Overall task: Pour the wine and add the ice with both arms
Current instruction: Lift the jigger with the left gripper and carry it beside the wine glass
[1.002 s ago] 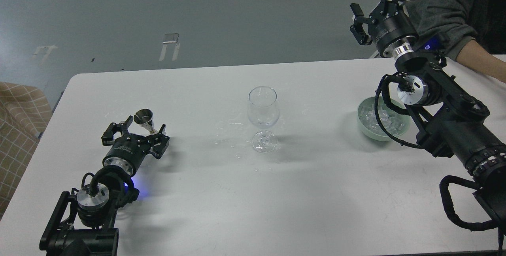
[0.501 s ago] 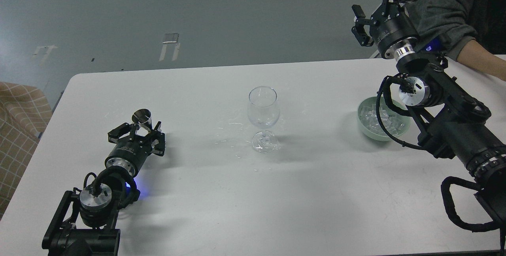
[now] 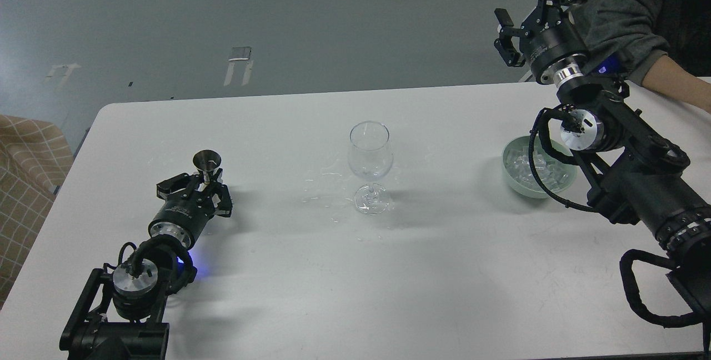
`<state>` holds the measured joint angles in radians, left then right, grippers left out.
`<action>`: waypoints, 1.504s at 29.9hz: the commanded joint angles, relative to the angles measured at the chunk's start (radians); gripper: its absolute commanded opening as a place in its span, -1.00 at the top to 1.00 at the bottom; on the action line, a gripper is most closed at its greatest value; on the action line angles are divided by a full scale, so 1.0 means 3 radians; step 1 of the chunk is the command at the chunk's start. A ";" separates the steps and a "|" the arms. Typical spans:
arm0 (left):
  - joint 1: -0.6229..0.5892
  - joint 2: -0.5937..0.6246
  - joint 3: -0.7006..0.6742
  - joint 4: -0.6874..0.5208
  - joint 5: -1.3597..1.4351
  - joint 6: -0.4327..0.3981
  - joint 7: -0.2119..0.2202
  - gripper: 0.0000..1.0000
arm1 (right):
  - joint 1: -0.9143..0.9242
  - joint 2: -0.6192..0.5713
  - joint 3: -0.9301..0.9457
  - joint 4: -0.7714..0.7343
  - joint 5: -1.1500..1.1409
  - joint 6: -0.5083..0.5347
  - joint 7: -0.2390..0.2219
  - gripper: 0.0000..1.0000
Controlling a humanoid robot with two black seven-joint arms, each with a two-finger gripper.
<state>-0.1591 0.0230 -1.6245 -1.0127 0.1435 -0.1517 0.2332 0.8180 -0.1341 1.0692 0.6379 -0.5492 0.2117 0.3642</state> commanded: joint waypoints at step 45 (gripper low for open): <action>-0.0032 -0.0077 0.0803 -0.1963 0.0053 0.1390 0.0189 1.00 | -0.0088 -0.0003 -0.0005 0.0016 -0.0005 0.0005 -0.0007 -1.00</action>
<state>-0.1696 0.0000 -1.3970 -1.5898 0.1478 0.2623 0.2898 0.7993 -0.1349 1.0678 0.6414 -0.5495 0.2135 0.3620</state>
